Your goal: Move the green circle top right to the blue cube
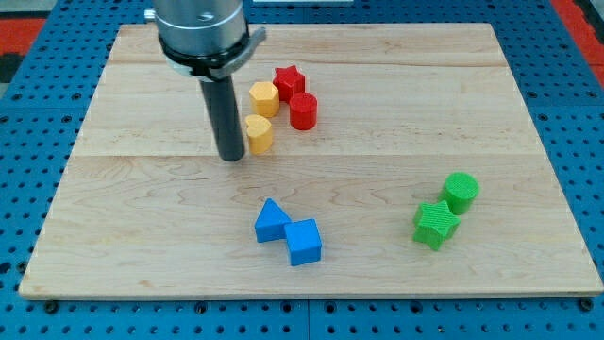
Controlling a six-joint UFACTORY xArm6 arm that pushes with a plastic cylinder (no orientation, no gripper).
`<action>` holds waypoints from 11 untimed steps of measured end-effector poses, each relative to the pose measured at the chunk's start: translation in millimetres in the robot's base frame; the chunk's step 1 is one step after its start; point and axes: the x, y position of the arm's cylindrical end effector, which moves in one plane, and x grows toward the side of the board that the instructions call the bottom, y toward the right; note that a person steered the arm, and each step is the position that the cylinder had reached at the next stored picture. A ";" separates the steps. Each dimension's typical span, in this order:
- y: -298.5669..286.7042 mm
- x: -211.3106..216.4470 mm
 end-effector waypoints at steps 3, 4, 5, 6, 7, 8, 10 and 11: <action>45.9 -21.6; 162.1 -21.0; 268.6 0.6; 277.9 31.5; 246.0 55.3; 246.7 68.9; 290.5 100.1; 237.1 102.1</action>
